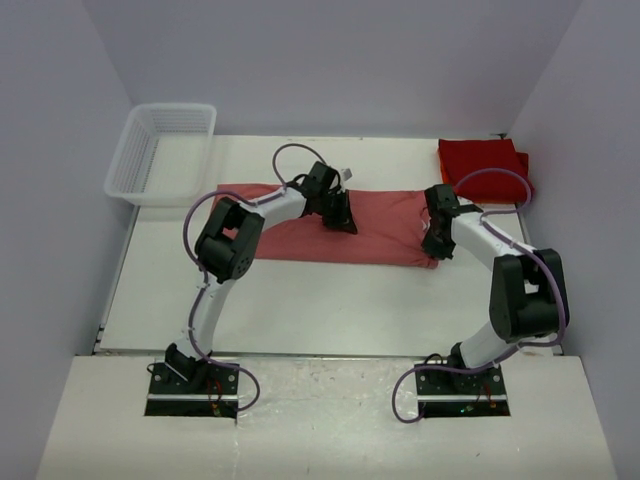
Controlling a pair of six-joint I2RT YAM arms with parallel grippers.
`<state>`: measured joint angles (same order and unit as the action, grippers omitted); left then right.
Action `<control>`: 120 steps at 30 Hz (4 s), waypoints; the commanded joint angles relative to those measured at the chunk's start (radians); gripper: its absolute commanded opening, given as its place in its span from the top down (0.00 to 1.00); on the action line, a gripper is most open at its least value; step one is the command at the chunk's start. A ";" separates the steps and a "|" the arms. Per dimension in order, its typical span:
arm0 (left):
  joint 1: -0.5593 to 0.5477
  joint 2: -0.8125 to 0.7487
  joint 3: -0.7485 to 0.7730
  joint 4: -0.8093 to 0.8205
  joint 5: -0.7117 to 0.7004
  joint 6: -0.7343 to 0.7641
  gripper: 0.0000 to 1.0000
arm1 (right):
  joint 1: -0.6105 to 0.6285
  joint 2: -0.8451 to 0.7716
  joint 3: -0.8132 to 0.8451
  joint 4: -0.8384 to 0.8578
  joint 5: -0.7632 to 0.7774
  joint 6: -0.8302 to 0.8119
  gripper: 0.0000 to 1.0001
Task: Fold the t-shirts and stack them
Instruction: Fold the other side of the tshirt into a rectangle, then rotate the tshirt 90 degrees
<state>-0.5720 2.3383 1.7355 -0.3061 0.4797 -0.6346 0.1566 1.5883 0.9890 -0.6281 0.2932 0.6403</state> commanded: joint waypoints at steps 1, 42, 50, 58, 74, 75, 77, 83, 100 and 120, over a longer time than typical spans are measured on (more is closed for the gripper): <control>0.006 -0.065 -0.031 -0.035 -0.085 0.065 0.96 | -0.015 0.013 0.036 -0.038 0.037 -0.028 0.89; -0.057 0.464 0.630 0.030 0.240 0.118 1.00 | 0.248 -0.448 0.053 -0.097 -0.123 -0.054 1.00; 0.112 0.538 0.687 0.087 0.249 0.058 1.00 | 0.343 -0.455 0.022 -0.125 -0.103 -0.008 1.00; 0.167 0.432 0.667 0.216 0.362 0.023 1.00 | 0.391 -0.352 -0.072 0.069 -0.201 -0.005 1.00; 0.054 0.208 0.593 0.082 0.291 0.162 0.91 | 0.492 -0.182 -0.033 0.140 -0.209 0.005 1.00; 0.051 0.188 0.589 0.058 0.268 0.180 0.89 | 0.492 -0.186 -0.036 0.139 -0.207 0.005 1.00; 0.050 0.107 0.552 -0.012 0.141 0.226 0.87 | 0.492 -0.198 -0.049 0.139 -0.204 0.007 1.00; 0.058 -0.124 0.396 -0.315 -0.517 0.312 1.00 | 0.492 -0.264 -0.072 0.117 -0.163 -0.005 1.00; 0.162 -0.425 -0.270 -0.392 -1.040 0.099 1.00 | 0.491 -0.393 -0.046 0.064 -0.146 -0.077 1.00; 0.172 -0.425 -0.502 -0.268 -0.914 0.096 1.00 | 0.480 -0.455 -0.053 0.056 -0.129 -0.093 1.00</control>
<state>-0.3889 1.9488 1.2781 -0.6300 -0.5037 -0.5133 0.6415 1.1469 0.8967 -0.5663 0.1379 0.5652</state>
